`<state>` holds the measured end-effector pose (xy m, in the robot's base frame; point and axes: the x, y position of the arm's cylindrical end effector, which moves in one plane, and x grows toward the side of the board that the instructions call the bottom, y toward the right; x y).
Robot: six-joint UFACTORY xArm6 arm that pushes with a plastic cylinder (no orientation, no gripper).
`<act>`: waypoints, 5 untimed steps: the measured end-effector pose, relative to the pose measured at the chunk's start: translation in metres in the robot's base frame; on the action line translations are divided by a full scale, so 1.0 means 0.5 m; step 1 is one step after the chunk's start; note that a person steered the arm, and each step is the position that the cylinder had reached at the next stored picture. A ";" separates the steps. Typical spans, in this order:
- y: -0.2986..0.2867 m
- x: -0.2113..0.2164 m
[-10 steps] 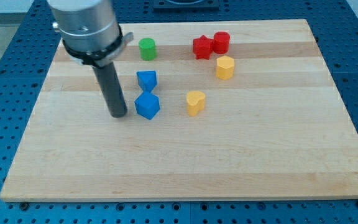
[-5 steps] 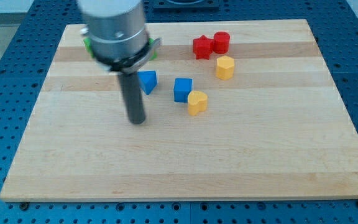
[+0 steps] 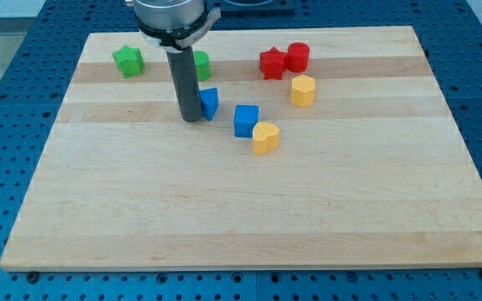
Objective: Place the blue blocks diagonally in between the yellow heart and green circle
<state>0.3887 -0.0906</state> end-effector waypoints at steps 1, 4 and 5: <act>0.016 -0.085; 0.055 -0.111; 0.055 -0.053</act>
<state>0.3622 -0.0630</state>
